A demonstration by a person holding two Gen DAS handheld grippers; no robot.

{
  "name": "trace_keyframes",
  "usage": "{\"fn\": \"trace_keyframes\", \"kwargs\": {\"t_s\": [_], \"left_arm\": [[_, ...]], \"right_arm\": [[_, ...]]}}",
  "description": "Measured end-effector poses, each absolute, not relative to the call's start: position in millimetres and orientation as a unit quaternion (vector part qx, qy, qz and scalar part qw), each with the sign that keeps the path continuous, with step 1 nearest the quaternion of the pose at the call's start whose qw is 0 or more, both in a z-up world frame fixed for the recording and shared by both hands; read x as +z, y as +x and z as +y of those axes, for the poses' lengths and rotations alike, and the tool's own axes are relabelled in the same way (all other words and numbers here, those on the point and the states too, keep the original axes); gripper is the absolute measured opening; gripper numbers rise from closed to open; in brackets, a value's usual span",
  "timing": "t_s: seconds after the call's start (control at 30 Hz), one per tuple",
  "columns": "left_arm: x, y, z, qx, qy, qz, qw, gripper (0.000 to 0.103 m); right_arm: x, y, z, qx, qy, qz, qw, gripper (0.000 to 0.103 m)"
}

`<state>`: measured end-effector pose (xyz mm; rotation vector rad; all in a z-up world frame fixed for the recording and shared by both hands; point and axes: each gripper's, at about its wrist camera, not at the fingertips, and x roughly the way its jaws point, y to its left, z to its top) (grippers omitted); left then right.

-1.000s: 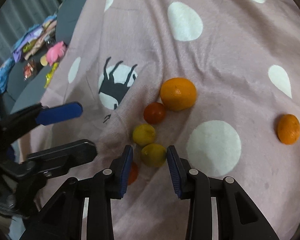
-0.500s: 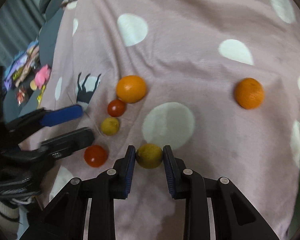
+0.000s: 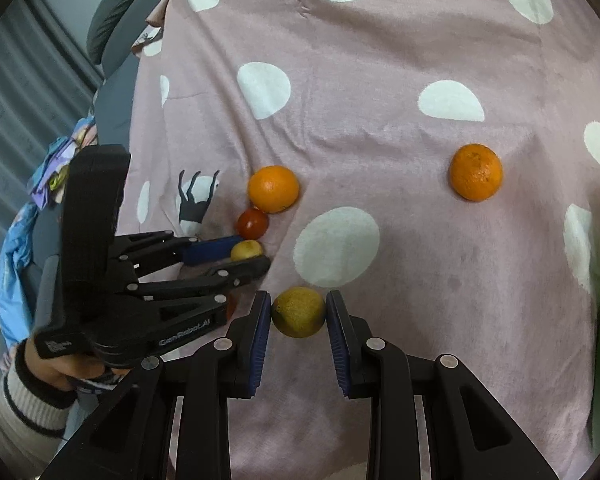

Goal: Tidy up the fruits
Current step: 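Grasp a yellow plum with the right tool while the left tool grasps another plum, then carry both yellow plums toward the green bowl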

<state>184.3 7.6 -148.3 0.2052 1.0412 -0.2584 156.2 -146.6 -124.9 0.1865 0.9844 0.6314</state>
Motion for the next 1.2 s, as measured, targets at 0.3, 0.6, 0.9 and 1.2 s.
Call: {"fn": "trace_keyframes", "kwargs": {"t_s": [0.3, 0.6, 0.9, 1.2], "left_arm": [[-142.3, 173.2, 19.8, -0.143, 0.038, 0.484, 0.862, 0.025], [-110.4, 130.0, 17.0, -0.156, 0.013, 0.462, 0.873, 0.025], [-98.5, 89.4, 10.5, -0.166, -0.024, 0.453, 0.875, 0.025], [-84.6, 58.3, -5.4, -0.186, -0.021, 0.451, 0.873, 0.025]], "right_arm": [[-124.8, 150.4, -162.8, 0.283, 0.097, 0.46, 0.836, 0.03], [-118.6, 127.4, -179.1, 0.261, 0.108, 0.454, 0.845, 0.03], [-108.1, 90.4, -191.5, 0.228, 0.09, 0.44, 0.864, 0.03], [-93.4, 57.7, -198.8, 0.21, 0.073, 0.417, 0.881, 0.03]]}}
